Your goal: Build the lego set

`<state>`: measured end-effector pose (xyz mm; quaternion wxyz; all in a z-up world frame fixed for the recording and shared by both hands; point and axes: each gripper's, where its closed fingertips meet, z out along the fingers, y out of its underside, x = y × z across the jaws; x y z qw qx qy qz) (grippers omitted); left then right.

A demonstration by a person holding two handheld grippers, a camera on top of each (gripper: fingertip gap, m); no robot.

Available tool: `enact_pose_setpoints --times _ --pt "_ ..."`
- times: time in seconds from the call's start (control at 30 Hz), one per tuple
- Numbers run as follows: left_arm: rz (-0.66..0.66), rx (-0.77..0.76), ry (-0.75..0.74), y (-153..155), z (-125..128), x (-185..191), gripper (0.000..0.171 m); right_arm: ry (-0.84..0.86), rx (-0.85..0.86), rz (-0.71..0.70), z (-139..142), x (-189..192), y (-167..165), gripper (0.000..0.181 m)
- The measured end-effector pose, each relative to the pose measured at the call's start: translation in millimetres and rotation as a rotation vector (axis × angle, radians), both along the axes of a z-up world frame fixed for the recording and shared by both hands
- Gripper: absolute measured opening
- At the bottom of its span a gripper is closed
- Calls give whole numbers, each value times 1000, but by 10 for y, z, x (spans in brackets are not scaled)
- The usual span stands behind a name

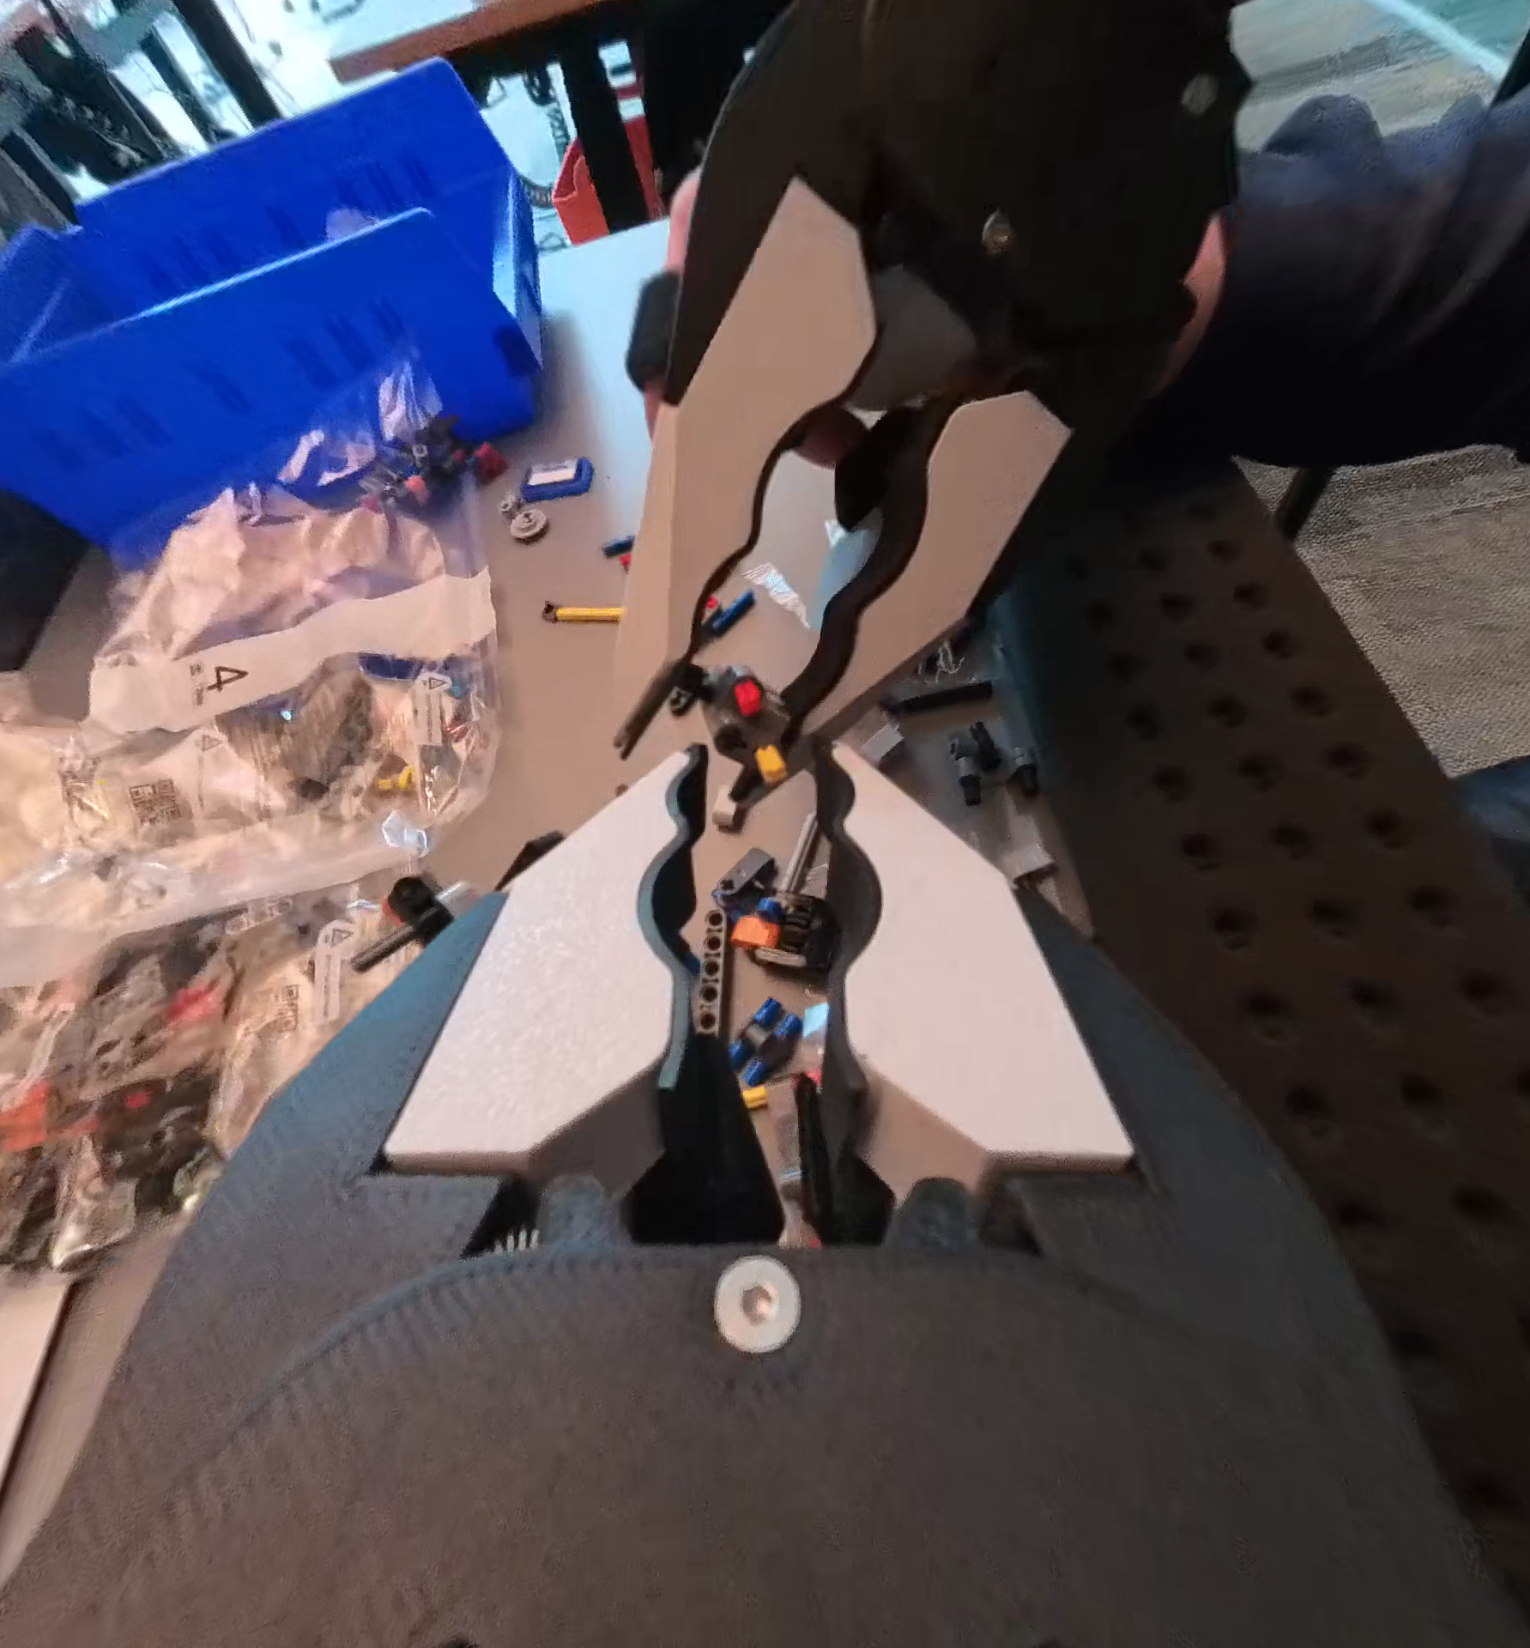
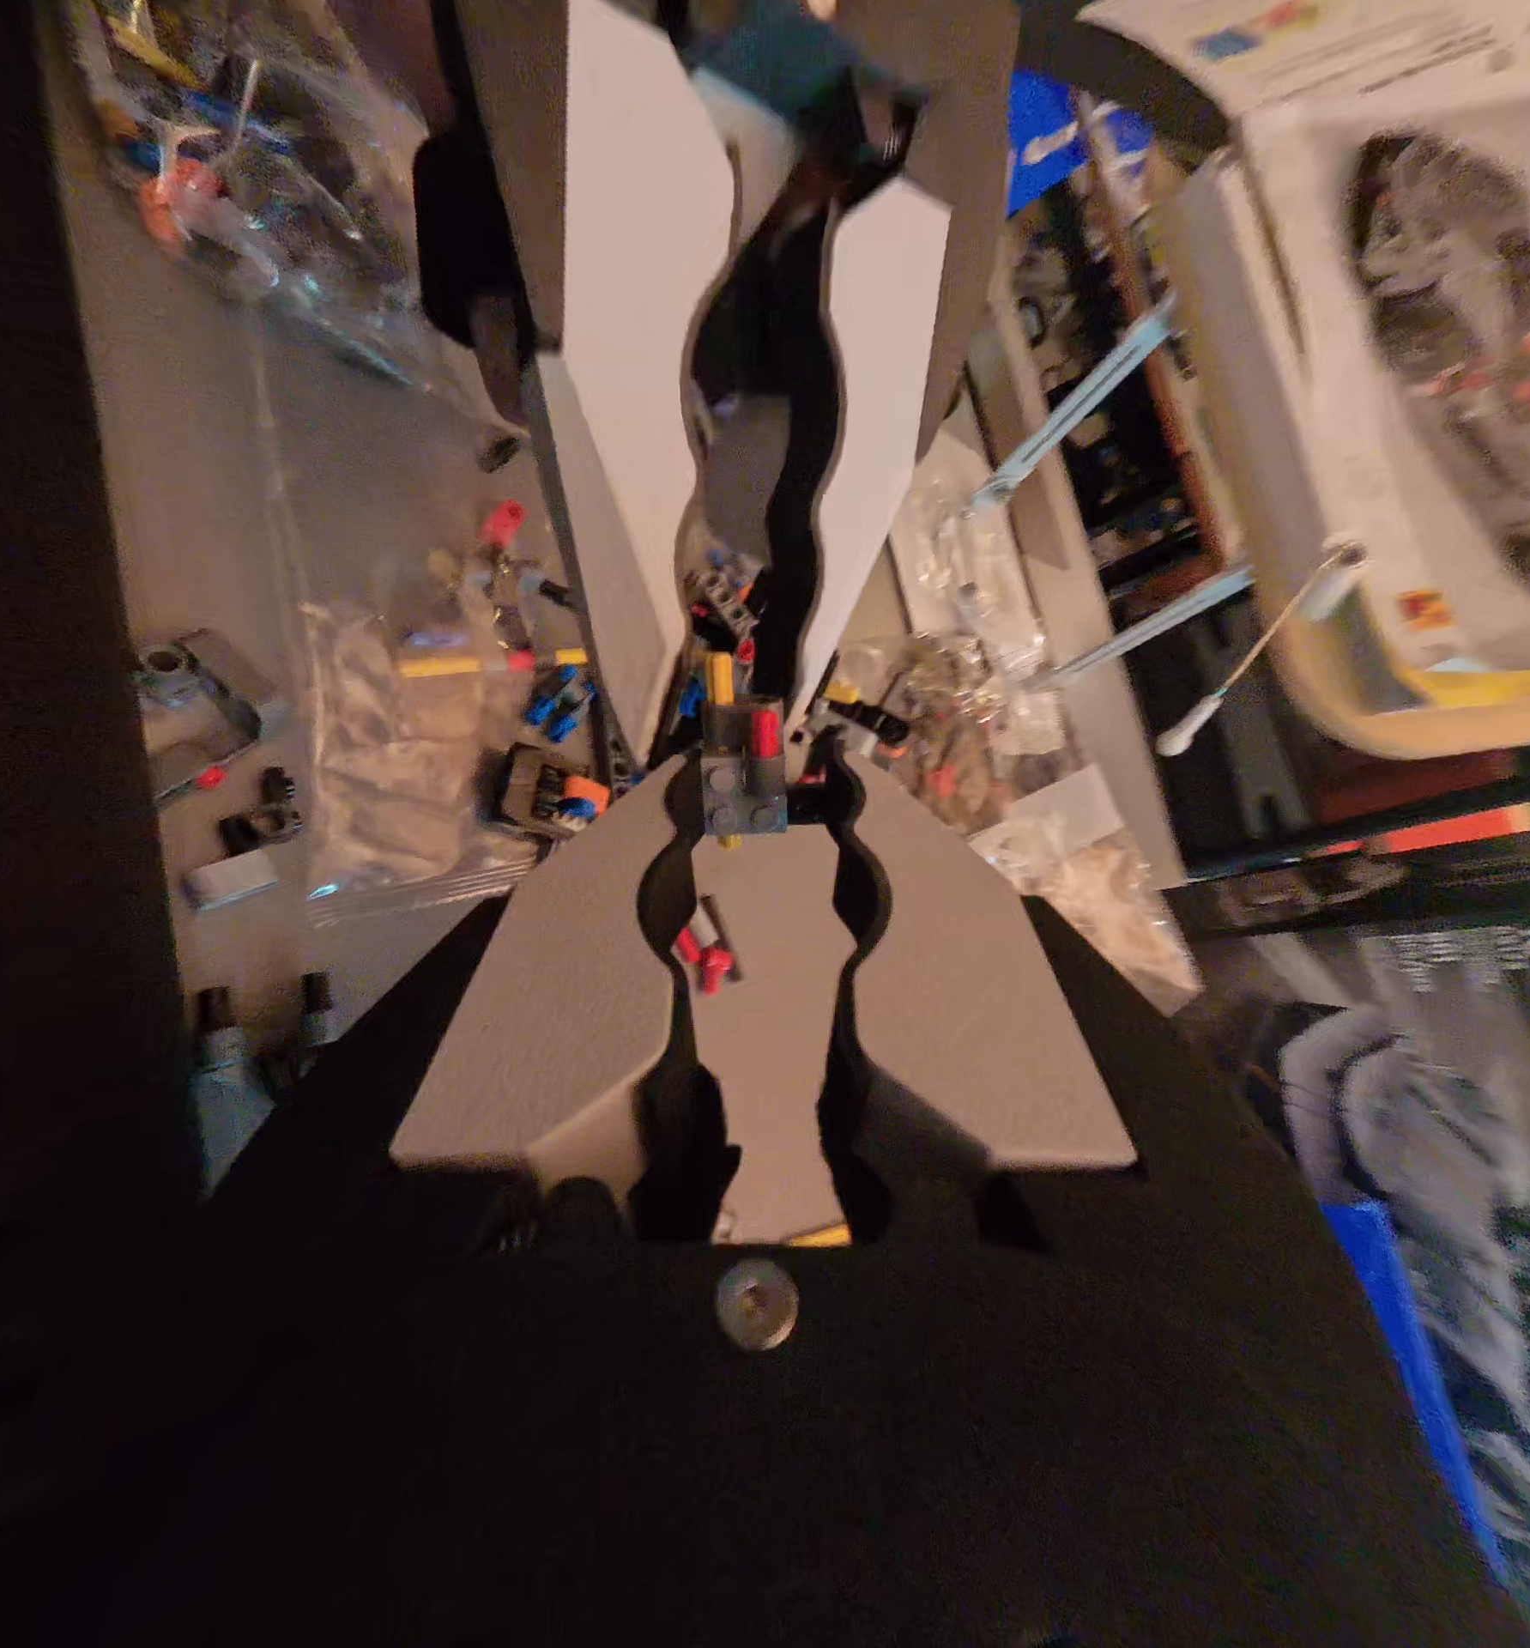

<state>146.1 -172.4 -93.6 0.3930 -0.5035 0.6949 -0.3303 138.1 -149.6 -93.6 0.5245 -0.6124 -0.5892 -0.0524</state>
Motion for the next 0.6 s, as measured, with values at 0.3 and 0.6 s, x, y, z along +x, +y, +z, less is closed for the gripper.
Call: enact_pose_setpoints --times 0.3,0.6 --pt "42 -93 -115 55 203 60 11 -152 263 -97 132 42 77 24" --pt "38 -99 -110 46 203 47 9 -53 174 -64 140 28 55 21"
